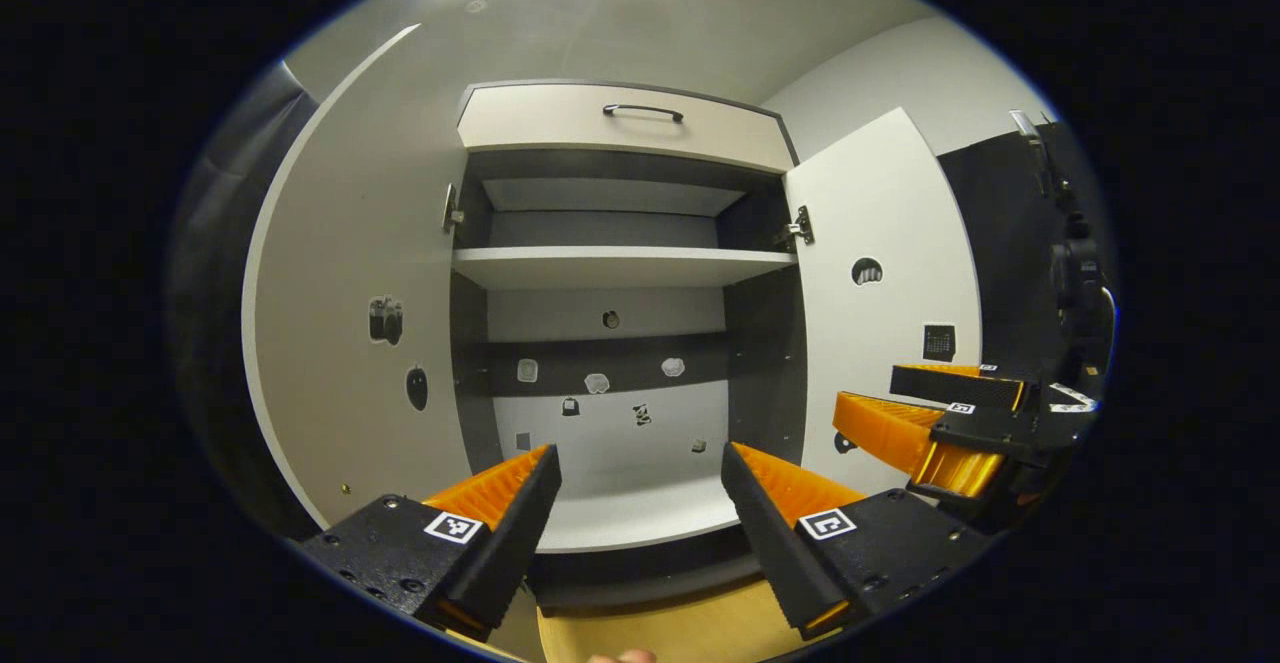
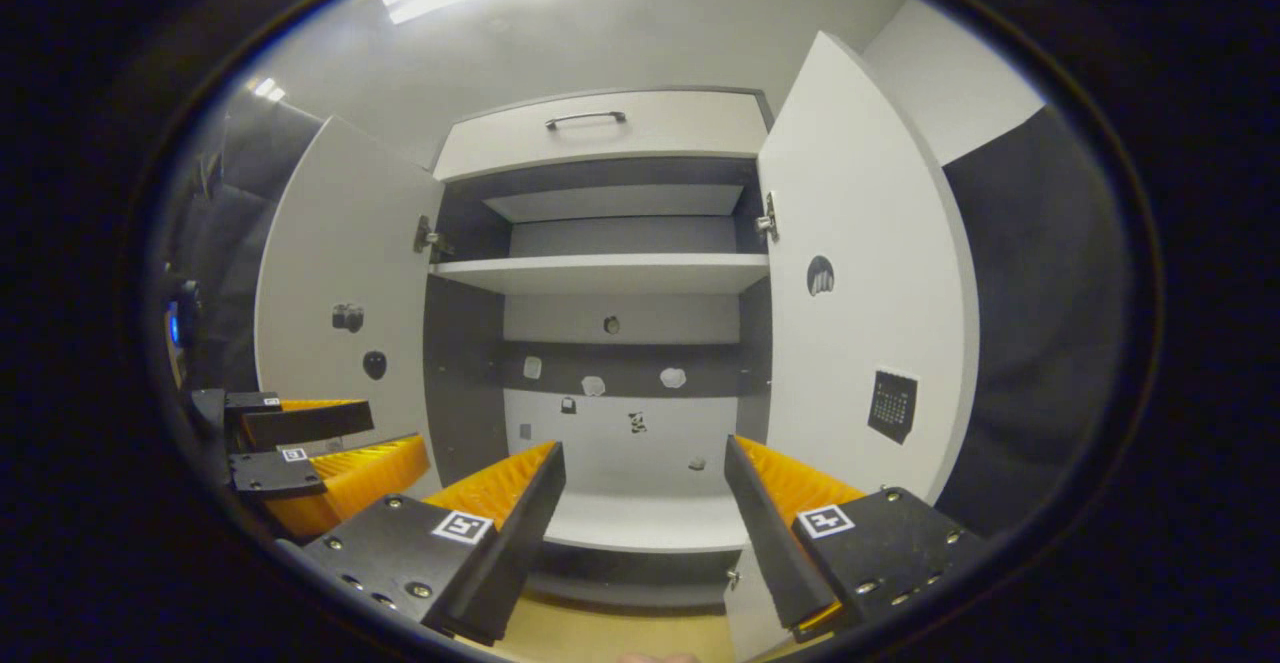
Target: Open the right door of the double-door shoe cabinet with the right hand, and open the left door with the left hand.
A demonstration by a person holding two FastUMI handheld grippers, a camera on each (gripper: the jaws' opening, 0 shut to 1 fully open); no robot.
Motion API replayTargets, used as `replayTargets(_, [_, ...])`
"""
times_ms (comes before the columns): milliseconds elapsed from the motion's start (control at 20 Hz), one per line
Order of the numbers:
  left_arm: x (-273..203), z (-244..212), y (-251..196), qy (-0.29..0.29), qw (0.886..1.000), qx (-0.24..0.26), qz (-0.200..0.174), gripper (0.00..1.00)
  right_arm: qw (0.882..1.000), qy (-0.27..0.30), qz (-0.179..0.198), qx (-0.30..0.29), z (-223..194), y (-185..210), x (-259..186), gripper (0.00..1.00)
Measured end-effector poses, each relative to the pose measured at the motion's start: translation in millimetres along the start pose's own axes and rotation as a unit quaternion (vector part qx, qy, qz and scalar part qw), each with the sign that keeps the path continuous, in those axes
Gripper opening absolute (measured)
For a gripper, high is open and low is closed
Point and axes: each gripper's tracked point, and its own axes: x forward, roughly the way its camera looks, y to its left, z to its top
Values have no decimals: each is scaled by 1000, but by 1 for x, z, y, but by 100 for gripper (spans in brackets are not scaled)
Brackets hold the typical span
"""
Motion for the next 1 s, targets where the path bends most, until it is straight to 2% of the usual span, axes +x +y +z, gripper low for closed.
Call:
replayTargets(50, [5,-3,-2,3,1000,-2,-1,99,1000,-1,-1,0,0,-1,0,95])
replayTargets(100, [6,-4,-3,4,1000,-4,0,99,1000,-1,-2,0,0,-1,0,92])
replayTargets(200, [8,-7,-2,5,1000,-6,2,99,1000,0,-2,-1,0,-2,0,95])
replayTargets(500, [11,-11,6,9,1000,-6,12,99,1000,8,2,-4,-6,0,6,92])
replayTargets(550, [12,-12,7,8,1000,-5,13,99,1000,7,3,-3,-5,1,6,95])
replayTargets(750, [14,-14,8,11,1000,-4,11,99,1000,4,5,-4,-4,4,8,92])
replayTargets(1000, [14,-17,10,14,1000,-2,7,99,1000,6,4,-4,-6,6,7,95])
